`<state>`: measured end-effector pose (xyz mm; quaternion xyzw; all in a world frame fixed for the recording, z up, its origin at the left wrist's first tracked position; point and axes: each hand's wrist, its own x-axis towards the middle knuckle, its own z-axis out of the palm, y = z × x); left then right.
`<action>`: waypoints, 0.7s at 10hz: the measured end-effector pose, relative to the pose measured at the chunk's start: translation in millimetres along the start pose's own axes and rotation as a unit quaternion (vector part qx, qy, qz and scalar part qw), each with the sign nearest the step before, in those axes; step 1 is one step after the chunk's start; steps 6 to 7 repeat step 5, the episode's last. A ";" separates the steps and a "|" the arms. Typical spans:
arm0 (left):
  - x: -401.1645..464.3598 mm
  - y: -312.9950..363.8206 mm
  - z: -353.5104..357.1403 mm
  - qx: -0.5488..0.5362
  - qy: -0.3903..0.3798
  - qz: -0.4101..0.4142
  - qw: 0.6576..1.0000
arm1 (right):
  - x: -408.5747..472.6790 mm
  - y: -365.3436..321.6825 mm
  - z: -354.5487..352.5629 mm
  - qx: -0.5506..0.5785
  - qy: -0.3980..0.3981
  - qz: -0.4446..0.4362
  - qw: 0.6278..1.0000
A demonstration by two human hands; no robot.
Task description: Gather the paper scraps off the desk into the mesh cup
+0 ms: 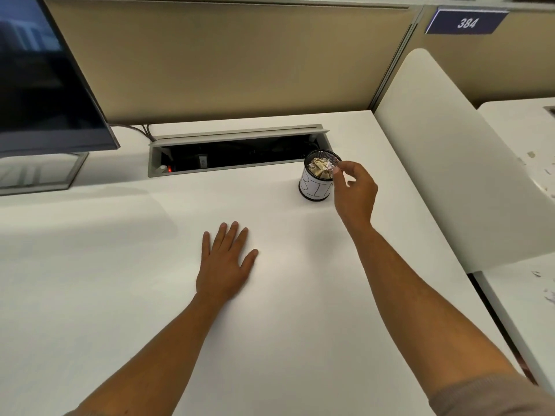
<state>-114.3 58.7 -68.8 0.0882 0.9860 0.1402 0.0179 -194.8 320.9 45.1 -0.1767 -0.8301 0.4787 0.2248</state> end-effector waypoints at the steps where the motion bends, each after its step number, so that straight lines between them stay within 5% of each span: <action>1: -1.2 -1.2 -3.8 -0.024 -0.015 0.003 1.000 | -29.7 5.8 0.7 -0.031 -0.012 -0.016 0.999; 3: -27.2 -16.0 -18.3 -0.066 0.000 -0.044 0.997 | -95.8 10.0 15.1 -0.092 -0.057 0.007 0.994; 5: -63.8 -46.5 -35.3 -0.082 0.037 -0.081 0.993 | -158.3 10.8 40.1 -0.219 -0.183 -0.066 0.956; 7: -63.8 -46.5 -35.3 -0.082 0.037 -0.081 0.993 | -158.3 10.8 40.1 -0.219 -0.183 -0.066 0.956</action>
